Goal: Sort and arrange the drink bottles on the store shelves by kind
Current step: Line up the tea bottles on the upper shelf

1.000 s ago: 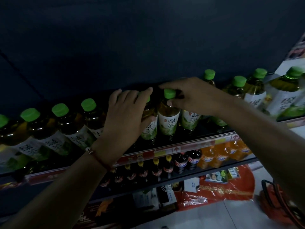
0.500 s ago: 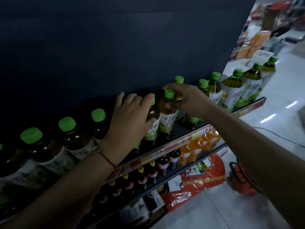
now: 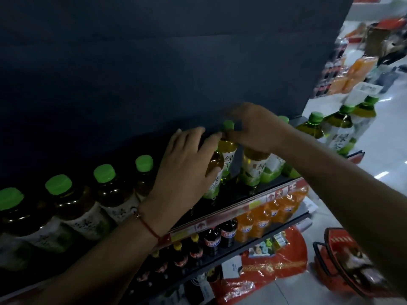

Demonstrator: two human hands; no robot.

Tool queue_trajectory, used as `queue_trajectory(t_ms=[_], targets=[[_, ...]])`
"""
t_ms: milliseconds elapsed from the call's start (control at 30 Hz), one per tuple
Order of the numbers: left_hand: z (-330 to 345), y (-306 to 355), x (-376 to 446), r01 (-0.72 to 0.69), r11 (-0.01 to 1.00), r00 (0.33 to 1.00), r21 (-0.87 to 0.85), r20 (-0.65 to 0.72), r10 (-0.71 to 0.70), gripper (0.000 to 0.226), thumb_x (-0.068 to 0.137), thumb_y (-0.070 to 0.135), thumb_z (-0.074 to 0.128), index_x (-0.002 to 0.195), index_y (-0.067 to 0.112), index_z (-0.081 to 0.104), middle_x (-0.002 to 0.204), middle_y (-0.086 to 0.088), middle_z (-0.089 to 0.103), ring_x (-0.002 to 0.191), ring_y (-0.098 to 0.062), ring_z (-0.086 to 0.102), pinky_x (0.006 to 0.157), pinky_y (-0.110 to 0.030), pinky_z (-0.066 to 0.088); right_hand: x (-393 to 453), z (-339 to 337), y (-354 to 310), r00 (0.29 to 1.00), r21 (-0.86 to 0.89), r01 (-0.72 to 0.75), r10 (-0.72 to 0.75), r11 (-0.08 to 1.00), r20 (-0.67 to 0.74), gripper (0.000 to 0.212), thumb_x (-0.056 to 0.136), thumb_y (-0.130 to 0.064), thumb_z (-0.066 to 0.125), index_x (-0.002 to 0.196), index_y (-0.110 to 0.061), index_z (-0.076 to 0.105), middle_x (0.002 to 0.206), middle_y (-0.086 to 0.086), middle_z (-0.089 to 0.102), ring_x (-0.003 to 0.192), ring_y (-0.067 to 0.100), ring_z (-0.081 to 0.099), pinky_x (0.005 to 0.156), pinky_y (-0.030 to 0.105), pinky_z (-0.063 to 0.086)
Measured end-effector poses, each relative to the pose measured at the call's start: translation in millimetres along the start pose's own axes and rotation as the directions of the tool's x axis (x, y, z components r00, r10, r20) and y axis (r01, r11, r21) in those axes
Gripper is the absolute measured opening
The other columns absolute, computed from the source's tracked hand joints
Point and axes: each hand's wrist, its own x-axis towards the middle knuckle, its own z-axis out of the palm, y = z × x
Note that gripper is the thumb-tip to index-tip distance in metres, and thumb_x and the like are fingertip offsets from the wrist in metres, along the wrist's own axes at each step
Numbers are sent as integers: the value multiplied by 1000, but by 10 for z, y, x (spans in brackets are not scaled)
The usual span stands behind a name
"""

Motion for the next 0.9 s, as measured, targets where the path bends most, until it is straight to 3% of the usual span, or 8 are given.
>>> queue_trajectory(t_ms=[100, 167, 233, 433, 567, 700, 900], targets=[[176, 82, 52, 44, 991, 996, 129, 74, -54, 75, 83, 49, 67, 147, 17, 42, 140, -9, 51, 134, -30, 44, 117, -53, 24, 217, 47, 240, 969, -101, 107, -81, 989, 231, 44, 93, -38, 59, 135, -23, 55, 134, 4, 57, 120, 23, 55, 99, 36, 45], [253, 119, 19, 70, 981, 994, 183, 68, -84, 74, 84, 50, 65, 146, 17, 43, 142, -8, 52, 135, -28, 45, 117, -53, 21, 304, 73, 378, 939, -108, 176, -134, 978, 318, 40, 95, -39, 58, 133, -27, 56, 128, 3, 61, 110, 17, 56, 91, 31, 45], [281, 137, 24, 105, 972, 991, 209, 59, -120, 74, 84, 53, 61, 146, 18, 41, 145, -7, 50, 138, -27, 41, 117, -53, 15, 372, 75, 471, 925, -79, 218, -180, 973, 335, 41, 95, -36, 59, 134, -29, 54, 127, 2, 62, 105, 14, 55, 86, 28, 42], [314, 270, 31, 202, 944, 973, 263, 54, -223, 72, 91, 53, 54, 151, 21, 30, 156, -3, 37, 147, -24, 27, 118, -49, 11, 455, 97, 567, 916, 65, 241, -249, 968, 315, 49, 89, -29, 69, 136, -25, 54, 129, 3, 61, 115, 21, 57, 92, 28, 43], [306, 288, 15, 232, 938, 967, 256, 45, -252, 71, 90, 54, 52, 150, 22, 31, 155, -3, 39, 146, -23, 29, 116, -45, 11, 468, 56, 586, 905, 167, 211, -257, 963, 340, 44, 85, -29, 74, 127, -28, 62, 116, -2, 65, 103, 12, 60, 85, 27, 46], [307, 286, 22, 253, 934, 961, 253, 44, -272, 74, 87, 53, 57, 150, 22, 34, 154, -2, 40, 144, -22, 32, 116, -44, 12, 441, 6, 549, 892, 149, 230, -269, 962, 362, 42, 85, -30, 75, 126, -28, 63, 102, -11, 61, 91, 5, 57, 70, 18, 41], [313, 306, 12, 259, 937, 960, 233, 40, -275, 76, 86, 47, 65, 150, 21, 35, 153, -4, 42, 141, -24, 37, 115, -47, 18, 327, -96, 536, 874, 126, 189, -225, 974, 431, 37, 84, -32, 75, 120, -30, 66, 95, -15, 67, 80, -7, 59, 68, 19, 46]])
